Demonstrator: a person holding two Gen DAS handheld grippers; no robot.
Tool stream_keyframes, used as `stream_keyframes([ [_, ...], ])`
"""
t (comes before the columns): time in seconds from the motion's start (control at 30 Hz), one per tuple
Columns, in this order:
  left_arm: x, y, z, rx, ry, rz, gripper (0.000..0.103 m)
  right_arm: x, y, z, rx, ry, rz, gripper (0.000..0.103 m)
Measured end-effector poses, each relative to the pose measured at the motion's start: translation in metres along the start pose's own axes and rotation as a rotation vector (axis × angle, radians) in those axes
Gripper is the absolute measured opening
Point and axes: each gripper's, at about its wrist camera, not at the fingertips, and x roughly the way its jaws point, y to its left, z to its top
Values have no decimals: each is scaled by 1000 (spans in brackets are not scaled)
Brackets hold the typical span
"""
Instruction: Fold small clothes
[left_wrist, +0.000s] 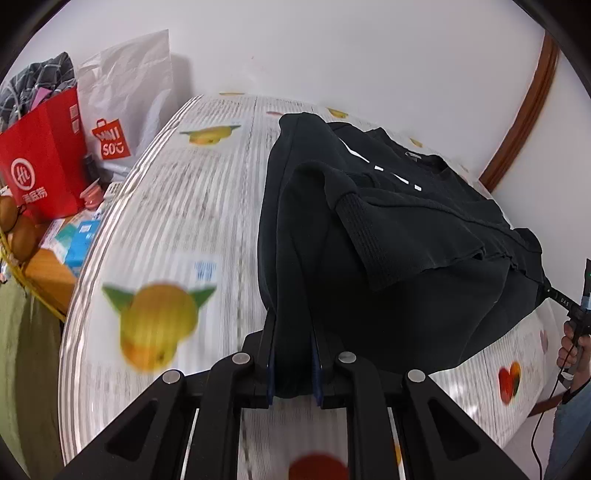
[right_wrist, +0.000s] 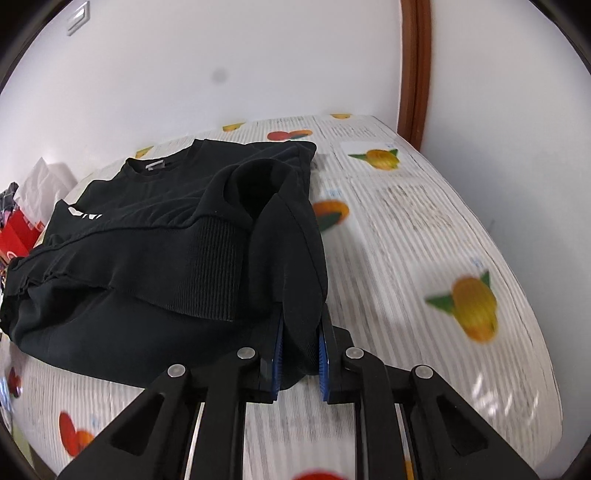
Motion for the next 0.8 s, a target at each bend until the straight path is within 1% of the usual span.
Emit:
stream_keyframes([
  [0.13,-9,-2,-14,3,-4,-1,15,-7,2,-12,-14,2,-36,17],
  [0.23,-12,-5,-16,28,12,20,20,-11,2,-12,-14,15,-98,22],
  [0.27,-15,-5,-17,35,9,27,24,-16,2,-9,-15,10,-114,23],
  [0.3,-19,-6,-17,40,4,37,25,-21,3,-7,-22,-2,-129,24],
  [0.37,-27,-6,-14,48,-18,53,26,-41,8,-1,-39,-57,-150,29],
  [0.4,-32,-6,-12,48,-35,55,26,-47,11,2,-40,-78,-140,33],
  [0.43,-37,-7,-10,45,-51,51,26,-56,15,3,-43,-99,-116,36],
  [0.53,-46,-15,-1,50,-78,18,41,-65,38,9,-79,-119,-15,36],
  [0.6,-48,-25,3,69,-97,6,42,-61,54,6,-106,-110,46,36],
  [0.67,-46,-35,5,79,-96,-18,42,-49,68,2,-119,-79,96,35],
  [0.7,-44,-39,5,75,-89,-40,42,-40,76,-2,-127,-58,122,31],
  [0.73,-41,-43,4,70,-78,-63,42,-32,82,-5,-138,-39,144,22],
  [0.8,-35,-50,2,77,-62,-86,42,-15,96,-11,-177,12,166,15],
])
